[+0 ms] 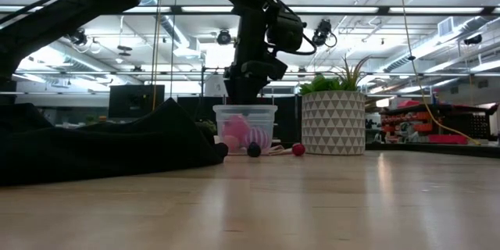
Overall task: Pick and placing Produce into tupperware
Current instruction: Put the cherry into the transparent bin
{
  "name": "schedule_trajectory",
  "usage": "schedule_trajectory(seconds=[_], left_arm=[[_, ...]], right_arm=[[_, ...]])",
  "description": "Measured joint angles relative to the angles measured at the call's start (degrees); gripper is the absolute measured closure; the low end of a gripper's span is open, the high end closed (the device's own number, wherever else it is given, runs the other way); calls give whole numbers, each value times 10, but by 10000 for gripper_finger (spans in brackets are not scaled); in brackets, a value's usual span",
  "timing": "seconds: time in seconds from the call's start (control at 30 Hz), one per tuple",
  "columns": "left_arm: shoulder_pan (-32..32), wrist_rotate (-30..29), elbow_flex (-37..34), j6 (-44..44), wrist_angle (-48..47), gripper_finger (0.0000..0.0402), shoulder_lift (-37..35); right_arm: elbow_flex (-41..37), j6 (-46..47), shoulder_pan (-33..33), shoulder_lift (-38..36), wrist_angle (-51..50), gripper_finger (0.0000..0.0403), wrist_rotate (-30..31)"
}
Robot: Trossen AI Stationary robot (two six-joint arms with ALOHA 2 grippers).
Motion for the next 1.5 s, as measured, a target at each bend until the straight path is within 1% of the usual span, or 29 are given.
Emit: schedule_trajectory(seconds=[0.17,0.27,0.37,0.5,0.73,0.83,0.93,1.0,1.1,1.17,1.23,1.37,1.5], left_arm=[[0,-3,11,0,-18,36,-16],[0,-22,24,0,-18,35,-32],[2,-38,21,-8,1,37,-64],[5,-39,24,-40,47,36,-101],[-6,-40,24,-121,155,37,-164],[-26,-43,24,-147,211,37,-177],[-62,-62,24,-159,279,40,-180],[-88,-86,23,-161,328,42,-178],[-128,-127,9,-174,438,44,-177],[-153,-143,1,-187,495,44,-174],[-174,-155,1,-191,536,45,-173],[-211,-192,1,-228,614,45,-170],[-241,-230,1,-236,726,45,-169]], right_arm=[[0,-4,0,0,0,387,0],[0,-5,0,0,0,387,0],[0,-5,0,0,0,387,0],[0,-5,0,0,0,387,0],[0,-5,0,0,0,387,0],[0,-5,0,0,0,387,0],[0,-6,0,0,0,387,0],[0,-6,0,0,0,387,0],[0,-6,0,0,0,387,0],[0,-6,0,0,0,387,0],[0,-6,0,0,-1,387,0],[0,-9,0,0,-4,387,0],[0,-18,0,0,-4,387,0]])
